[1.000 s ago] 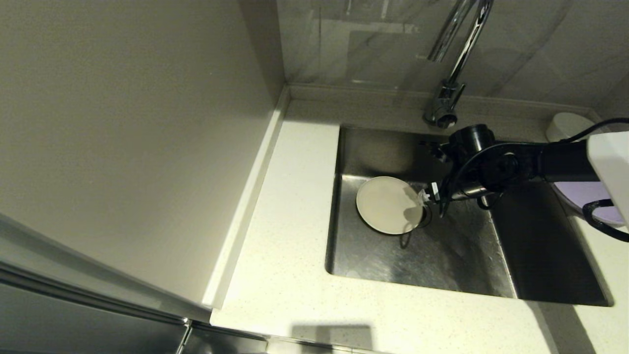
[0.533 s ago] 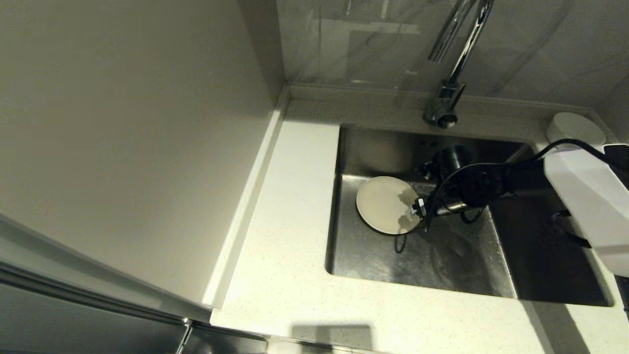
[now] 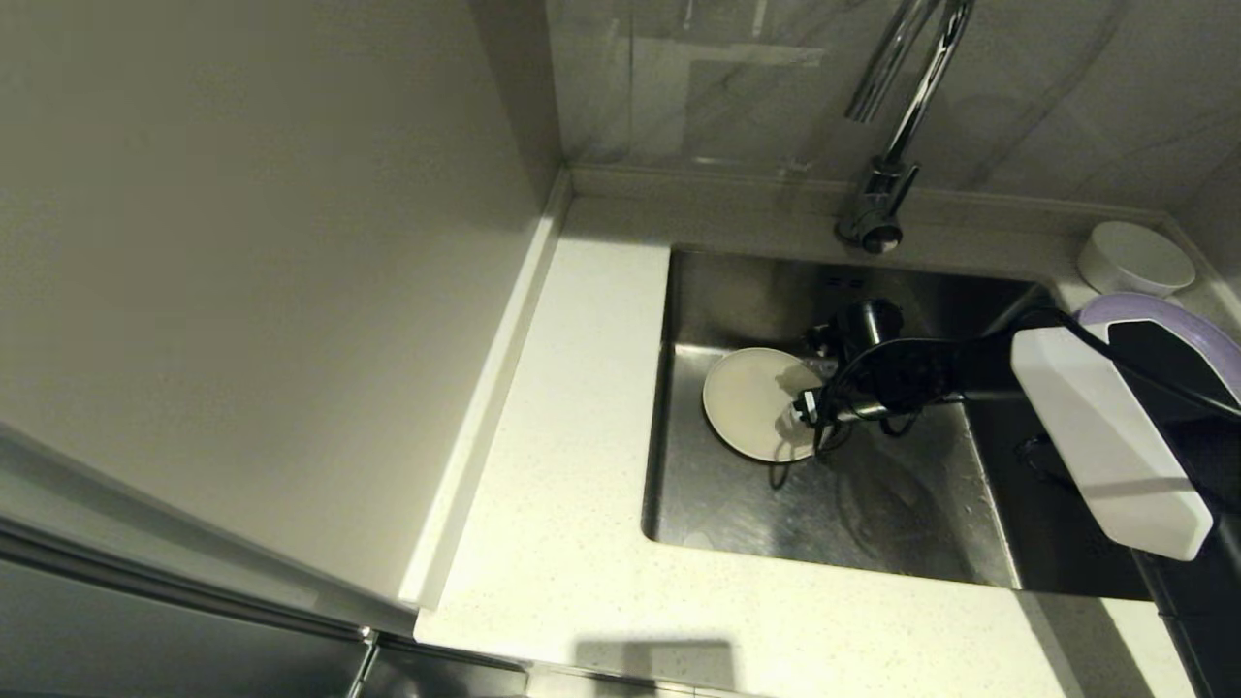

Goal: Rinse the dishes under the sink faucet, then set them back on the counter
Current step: Put a plate back to the table from the sink

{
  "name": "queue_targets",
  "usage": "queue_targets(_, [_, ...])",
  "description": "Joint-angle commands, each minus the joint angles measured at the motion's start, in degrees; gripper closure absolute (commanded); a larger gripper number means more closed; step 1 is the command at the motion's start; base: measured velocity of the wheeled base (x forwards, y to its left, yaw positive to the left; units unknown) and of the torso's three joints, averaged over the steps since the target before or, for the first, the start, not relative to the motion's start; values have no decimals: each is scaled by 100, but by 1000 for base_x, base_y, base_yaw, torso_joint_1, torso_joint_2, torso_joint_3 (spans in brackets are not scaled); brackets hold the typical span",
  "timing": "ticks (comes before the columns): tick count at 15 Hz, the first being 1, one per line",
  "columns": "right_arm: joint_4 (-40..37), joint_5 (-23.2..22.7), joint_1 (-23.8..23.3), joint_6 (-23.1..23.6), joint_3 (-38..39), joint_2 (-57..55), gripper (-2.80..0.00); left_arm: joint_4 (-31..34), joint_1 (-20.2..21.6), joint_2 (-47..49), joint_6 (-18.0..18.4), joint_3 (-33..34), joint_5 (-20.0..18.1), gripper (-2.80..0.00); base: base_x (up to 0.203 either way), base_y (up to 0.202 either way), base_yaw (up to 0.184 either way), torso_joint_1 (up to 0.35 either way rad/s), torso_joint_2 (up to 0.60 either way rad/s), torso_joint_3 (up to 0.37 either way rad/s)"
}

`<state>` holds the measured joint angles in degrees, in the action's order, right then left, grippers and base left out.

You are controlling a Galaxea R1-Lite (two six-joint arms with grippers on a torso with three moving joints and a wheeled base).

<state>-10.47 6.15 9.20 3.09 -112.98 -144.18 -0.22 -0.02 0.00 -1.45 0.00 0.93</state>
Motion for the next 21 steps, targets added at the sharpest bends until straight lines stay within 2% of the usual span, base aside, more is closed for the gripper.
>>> queue_targets(1, [131,12,2,15,-57,-309,-280,-4,2,-18,-4,0,4,0,0,0,0,0,0,0])
queue_targets(5, [344,19,9,34,-57,-444,-280,-4,2,-18,5,0,4,0,0,0,0,0,0,0])
queue_targets(6, [344,34,11,41,-57,-461,0,-4,2,-18,-4,0,4,0,0,0,0,0,0,0])
queue_targets(15, [857,45,-29,43,-57,-444,0,-4,2,-18,5,0,4,0,0,0,0,0,0,0])
queue_targets(21, [1067,62,-322,38,-57,-229,0,-4,2,-18,3,0,4,0,0,0,0,0,0,0])
